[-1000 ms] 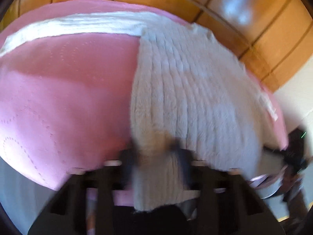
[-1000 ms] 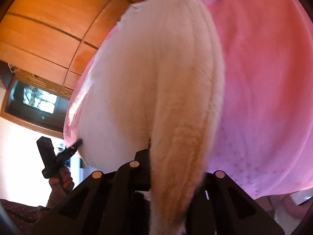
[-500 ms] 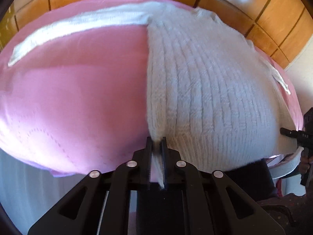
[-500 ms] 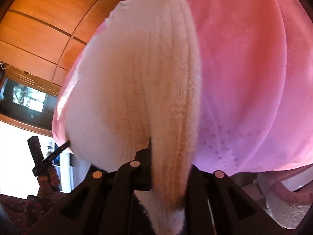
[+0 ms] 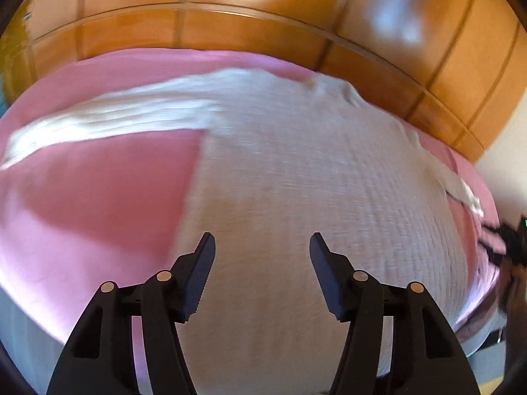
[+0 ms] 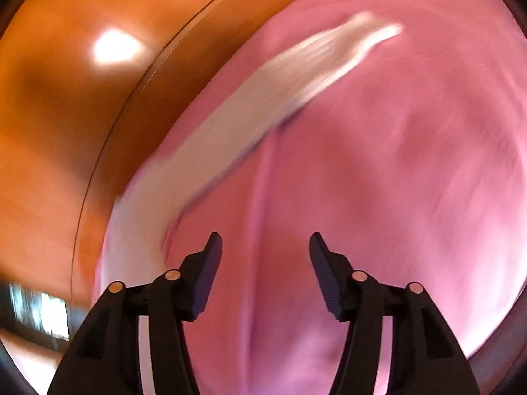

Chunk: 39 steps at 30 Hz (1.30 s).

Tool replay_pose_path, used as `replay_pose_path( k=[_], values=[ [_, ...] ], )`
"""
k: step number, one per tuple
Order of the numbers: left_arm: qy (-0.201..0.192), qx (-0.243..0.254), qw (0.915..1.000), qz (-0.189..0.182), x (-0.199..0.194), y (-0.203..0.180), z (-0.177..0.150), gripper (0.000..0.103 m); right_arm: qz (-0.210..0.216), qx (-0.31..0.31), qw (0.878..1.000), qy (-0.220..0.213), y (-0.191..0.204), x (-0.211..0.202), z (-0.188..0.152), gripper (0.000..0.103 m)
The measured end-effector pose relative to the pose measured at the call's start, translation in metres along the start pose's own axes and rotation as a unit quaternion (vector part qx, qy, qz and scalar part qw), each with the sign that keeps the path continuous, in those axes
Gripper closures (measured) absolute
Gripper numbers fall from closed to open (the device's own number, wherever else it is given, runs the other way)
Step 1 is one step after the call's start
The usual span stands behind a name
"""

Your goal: Fold small clothes

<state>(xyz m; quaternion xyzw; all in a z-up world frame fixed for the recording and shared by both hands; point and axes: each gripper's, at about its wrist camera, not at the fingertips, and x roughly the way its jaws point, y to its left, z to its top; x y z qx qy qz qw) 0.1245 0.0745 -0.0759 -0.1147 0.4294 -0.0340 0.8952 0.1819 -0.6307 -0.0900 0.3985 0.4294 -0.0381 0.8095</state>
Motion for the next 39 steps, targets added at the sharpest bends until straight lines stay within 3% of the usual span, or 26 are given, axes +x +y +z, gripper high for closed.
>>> replay_pose_path(
  k=[4,7,12,14,15,19,22,26,29,33,39],
  values=[
    [0.019,0.024,0.9995,0.005,0.03,-0.028,0.006,0.045,-0.035,0.083,0.993,-0.071,-0.029,0.013,0.061,0.05],
    [0.041,0.018,0.9989,0.014,0.047,-0.03,0.006,0.045,-0.06,0.101,0.99,-0.082,-0.03,0.037,0.088,0.049],
    [0.045,-0.006,0.9987,0.021,0.057,-0.02,0.009,0.043,-0.101,0.094,0.986,-0.094,-0.022,0.066,0.118,0.05],
    [0.045,-0.003,0.9986,0.026,0.062,-0.02,0.011,0.043,-0.138,0.068,0.984,-0.085,-0.022,0.071,0.13,0.078],
    [0.045,0.002,0.9986,0.028,0.063,-0.021,0.012,0.043,-0.161,0.05,0.982,-0.081,-0.019,0.074,0.134,0.097],
    [0.046,0.003,0.9986,0.026,0.066,-0.021,0.017,0.043,-0.177,0.091,0.973,-0.12,-0.023,0.06,0.145,0.097],
    [0.046,0.0,0.9988,0.017,0.067,-0.019,0.018,0.043,-0.19,0.063,0.971,-0.129,0.002,0.054,0.146,0.097],
    [0.045,-0.008,0.9989,-0.011,0.064,-0.014,0.021,0.043,-0.099,-0.032,0.987,-0.126,0.083,0.052,0.127,0.097],
    [0.044,-0.022,0.9983,-0.03,0.062,-0.01,0.023,0.043,-0.03,-0.108,0.989,-0.097,0.152,0.065,0.1,0.097],
    [0.041,-0.036,0.9971,-0.052,0.057,-0.006,0.026,0.043,0.051,-0.185,0.981,-0.037,0.24,0.102,0.048,0.097],
    [0.035,-0.049,0.9952,-0.077,0.053,0.001,0.035,0.043,0.141,-0.264,0.952,0.063,0.348,0.168,-0.053,0.097]
  ],
)
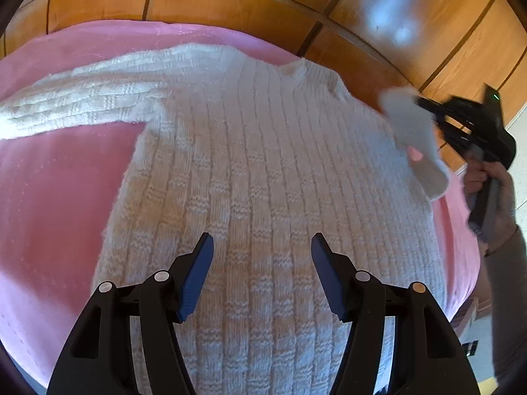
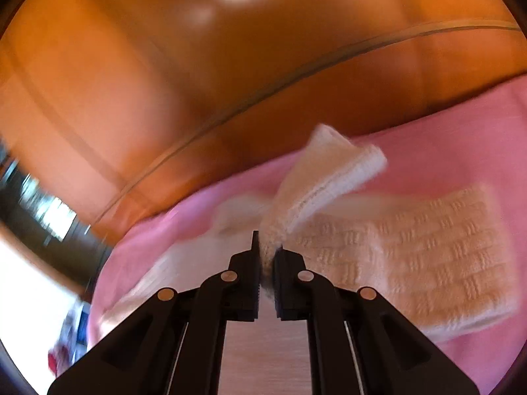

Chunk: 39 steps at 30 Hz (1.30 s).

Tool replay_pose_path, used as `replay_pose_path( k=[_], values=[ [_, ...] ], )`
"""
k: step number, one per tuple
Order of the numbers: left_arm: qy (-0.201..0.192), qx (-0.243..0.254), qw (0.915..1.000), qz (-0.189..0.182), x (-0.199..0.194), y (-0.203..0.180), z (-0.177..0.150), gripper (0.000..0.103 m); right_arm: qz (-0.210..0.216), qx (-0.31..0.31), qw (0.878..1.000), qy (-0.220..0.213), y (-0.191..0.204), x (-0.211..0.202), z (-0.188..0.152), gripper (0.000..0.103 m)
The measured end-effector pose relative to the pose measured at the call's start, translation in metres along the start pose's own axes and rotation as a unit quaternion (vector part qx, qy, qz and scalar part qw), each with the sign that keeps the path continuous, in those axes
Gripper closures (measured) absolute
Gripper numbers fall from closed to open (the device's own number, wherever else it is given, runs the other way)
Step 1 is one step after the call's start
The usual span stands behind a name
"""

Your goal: Fold small clothes

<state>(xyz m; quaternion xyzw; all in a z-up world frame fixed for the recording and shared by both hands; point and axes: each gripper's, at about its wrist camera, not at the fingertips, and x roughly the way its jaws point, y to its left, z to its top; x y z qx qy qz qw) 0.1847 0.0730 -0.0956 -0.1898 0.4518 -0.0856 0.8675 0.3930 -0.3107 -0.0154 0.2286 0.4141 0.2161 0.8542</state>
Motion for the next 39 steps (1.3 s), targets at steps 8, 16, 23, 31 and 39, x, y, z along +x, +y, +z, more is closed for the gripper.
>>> replay_pose_path(
  k=[8,16,23,31,39],
  values=[
    [-0.011,-0.042,0.9985,-0.032,0.005,0.015,0.024,0.043,0.076,-0.007,0.997,0.021,0.038,0.016,-0.033,0.037],
    [0.018,-0.085,0.9944,-0.06,0.054,0.013,0.064,0.043,0.022,0.068,0.997,0.012,-0.038,-0.049,-0.088,0.025],
    [0.016,-0.111,0.9925,-0.048,0.095,0.004,0.098,0.047,-0.035,0.133,0.99,-0.005,-0.103,-0.098,-0.113,0.022],
    [-0.053,-0.065,0.9958,-0.037,0.077,-0.014,0.142,0.097,-0.032,0.108,0.993,-0.035,-0.089,-0.073,-0.069,0.022],
    [-0.028,-0.029,0.9969,0.067,0.104,0.005,0.138,0.086,-0.124,0.038,0.992,0.001,-0.078,0.02,-0.053,0.021]
  ],
)
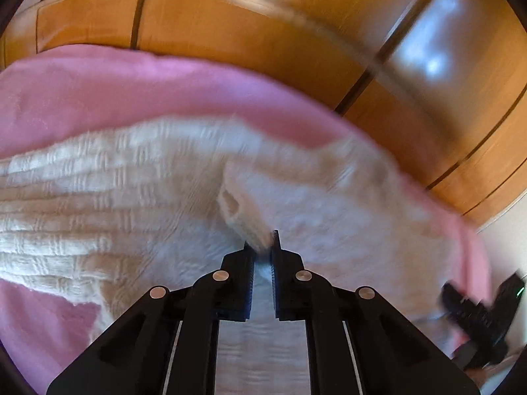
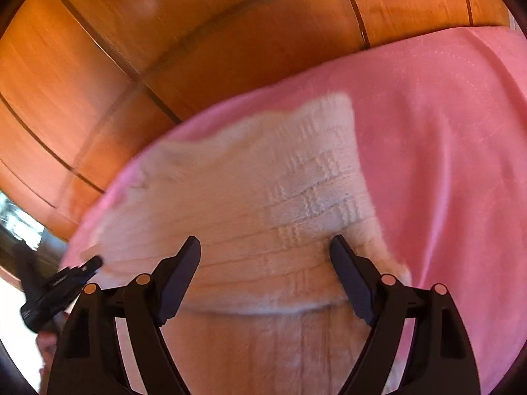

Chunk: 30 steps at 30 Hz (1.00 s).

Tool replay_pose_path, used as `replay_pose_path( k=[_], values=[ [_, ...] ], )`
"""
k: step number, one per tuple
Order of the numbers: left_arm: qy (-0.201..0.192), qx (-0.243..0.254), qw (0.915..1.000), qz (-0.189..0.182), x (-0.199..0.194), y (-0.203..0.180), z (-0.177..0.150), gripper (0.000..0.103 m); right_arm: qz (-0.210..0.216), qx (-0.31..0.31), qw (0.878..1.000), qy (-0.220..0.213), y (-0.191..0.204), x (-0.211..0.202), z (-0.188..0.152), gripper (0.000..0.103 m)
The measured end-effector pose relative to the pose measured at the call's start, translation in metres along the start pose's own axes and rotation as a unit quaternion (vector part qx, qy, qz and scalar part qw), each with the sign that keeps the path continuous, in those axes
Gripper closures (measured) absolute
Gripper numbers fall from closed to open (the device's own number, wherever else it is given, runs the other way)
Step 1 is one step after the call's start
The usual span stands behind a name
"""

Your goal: Fold small clothes

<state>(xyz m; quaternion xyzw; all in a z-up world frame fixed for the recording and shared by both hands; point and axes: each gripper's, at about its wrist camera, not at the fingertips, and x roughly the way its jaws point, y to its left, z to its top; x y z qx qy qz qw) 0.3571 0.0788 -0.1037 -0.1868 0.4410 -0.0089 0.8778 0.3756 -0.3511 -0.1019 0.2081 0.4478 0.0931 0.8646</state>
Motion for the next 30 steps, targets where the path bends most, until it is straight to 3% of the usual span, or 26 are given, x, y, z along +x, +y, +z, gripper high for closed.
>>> replay_pose_path(
  k=[1,4,5,6,7,9,15,17,19,25,29,30],
  values=[
    [0.002,0.007,0.9999,0.008,0.003,0.003,-0.004,0.081,-0.011,-0.015,1.0,-0.006,0.003,0.002,-0.003,0.018],
    [-0.018,0.022,0.9996,0.003,-0.001,0.01,-0.014,0.081,-0.051,-0.065,0.996,-0.021,0.018,0.009,-0.015,0.014],
    [-0.015,0.018,0.9997,0.001,-0.005,0.011,-0.016,0.078,-0.069,-0.082,0.994,-0.024,0.023,0.011,-0.018,0.013],
    [-0.011,0.01,0.9999,-0.004,-0.01,0.015,-0.017,0.068,-0.085,-0.096,0.991,-0.022,0.029,0.015,-0.019,0.01],
    [-0.01,-0.004,0.9999,-0.01,-0.018,0.022,-0.018,0.057,-0.095,-0.107,0.99,-0.018,0.031,0.018,-0.02,0.005],
    [-0.014,-0.035,0.9991,-0.016,-0.037,0.042,-0.023,0.049,-0.116,-0.128,0.985,-0.012,0.039,0.023,-0.023,0.003],
    [-0.032,-0.162,0.9852,-0.045,-0.089,0.121,-0.042,0.049,-0.129,-0.137,0.982,-0.013,0.044,0.026,-0.025,0.002],
    [-0.054,-0.205,0.9759,-0.053,-0.113,0.157,-0.054,0.049,-0.13,-0.137,0.982,-0.013,0.046,0.027,-0.026,0.002],
    [-0.09,-0.255,0.9624,-0.024,-0.138,0.199,-0.065,0.049,-0.134,-0.139,0.981,-0.013,0.041,0.02,-0.027,0.002],
    [-0.137,-0.383,0.9128,0.036,-0.186,0.302,-0.089,0.049,-0.14,-0.142,0.98,-0.011,0.044,0.023,-0.028,0.002],
    [-0.159,-0.454,0.8761,0.024,-0.2,0.354,-0.099,0.049,-0.144,-0.145,0.979,-0.013,0.045,0.025,-0.028,0.002],
    [-0.162,-0.462,0.8715,0.021,-0.2,0.361,-0.099,0.049,-0.143,-0.145,0.979,-0.013,0.045,0.025,-0.028,0.002]
  ],
)
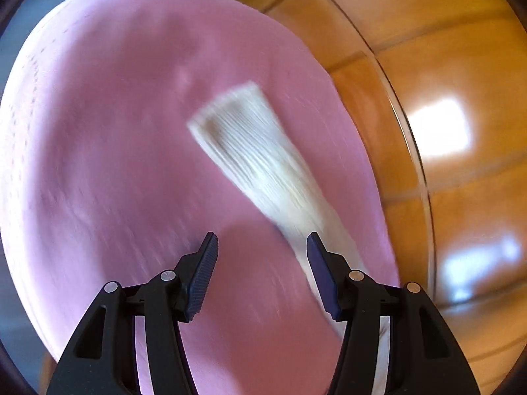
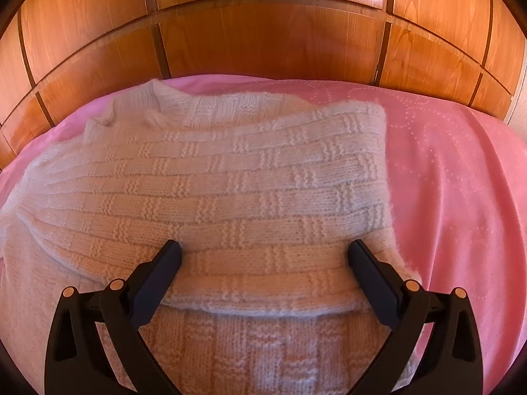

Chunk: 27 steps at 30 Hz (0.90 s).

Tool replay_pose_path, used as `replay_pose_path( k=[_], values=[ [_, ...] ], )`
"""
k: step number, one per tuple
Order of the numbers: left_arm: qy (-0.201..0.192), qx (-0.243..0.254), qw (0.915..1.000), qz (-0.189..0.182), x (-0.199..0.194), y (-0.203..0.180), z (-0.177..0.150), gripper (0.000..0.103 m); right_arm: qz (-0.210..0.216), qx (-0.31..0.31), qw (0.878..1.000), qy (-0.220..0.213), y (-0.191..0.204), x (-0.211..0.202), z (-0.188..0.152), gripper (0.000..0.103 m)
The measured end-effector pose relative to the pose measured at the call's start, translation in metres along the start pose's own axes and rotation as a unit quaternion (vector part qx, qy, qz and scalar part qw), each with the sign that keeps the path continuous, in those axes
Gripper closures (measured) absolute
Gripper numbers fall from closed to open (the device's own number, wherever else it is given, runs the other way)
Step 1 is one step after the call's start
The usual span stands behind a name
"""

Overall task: Fold small clothes
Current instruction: 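Grasp the other sleeve with the left gripper and fold it across the body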

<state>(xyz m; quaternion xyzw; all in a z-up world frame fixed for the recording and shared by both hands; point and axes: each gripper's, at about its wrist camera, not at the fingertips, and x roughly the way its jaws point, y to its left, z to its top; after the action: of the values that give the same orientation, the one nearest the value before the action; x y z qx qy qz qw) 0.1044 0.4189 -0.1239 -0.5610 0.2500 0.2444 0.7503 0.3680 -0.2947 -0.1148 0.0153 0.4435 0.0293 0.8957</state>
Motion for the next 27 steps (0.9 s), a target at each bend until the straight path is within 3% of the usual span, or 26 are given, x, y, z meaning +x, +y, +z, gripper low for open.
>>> replay_pose_path(
  k=[5,8,10,13,17,19,23,27],
  values=[
    [-0.012,-0.031,0.9994,0.004,0.014,0.008,0.029,0.05,-0.003,-0.001,1.0,0.0,0.0,-0.001,-0.002,0.002],
    [-0.027,-0.019,0.9989,0.034,0.028,-0.003,0.038,0.073,-0.004,-0.002,1.0,0.0,0.001,-0.001,-0.001,0.002],
    [-0.021,-0.005,0.999,0.04,0.028,-0.003,0.044,0.097,-0.004,-0.002,1.0,0.0,0.0,-0.002,-0.001,0.002],
    [-0.025,0.054,0.9977,0.031,0.021,-0.029,0.04,0.097,-0.005,-0.003,1.0,0.0,0.001,-0.002,-0.001,0.002],
    [-0.025,0.115,0.9924,-0.034,0.001,-0.078,0.015,0.097,-0.005,-0.003,1.0,0.0,0.0,-0.001,0.0,0.002],
    [-0.018,0.157,0.9846,-0.074,-0.008,-0.115,-0.008,0.098,-0.005,-0.002,1.0,0.0,-0.001,-0.001,0.0,0.002],
    [0.018,0.245,0.9593,-0.14,-0.012,-0.183,-0.074,0.097,-0.004,-0.002,1.0,0.0,-0.001,-0.001,0.0,0.002],
    [0.086,0.317,0.9267,-0.183,0.007,-0.24,-0.165,0.097,-0.003,-0.001,1.0,-0.001,-0.003,-0.001,0.001,0.002]
  ],
)
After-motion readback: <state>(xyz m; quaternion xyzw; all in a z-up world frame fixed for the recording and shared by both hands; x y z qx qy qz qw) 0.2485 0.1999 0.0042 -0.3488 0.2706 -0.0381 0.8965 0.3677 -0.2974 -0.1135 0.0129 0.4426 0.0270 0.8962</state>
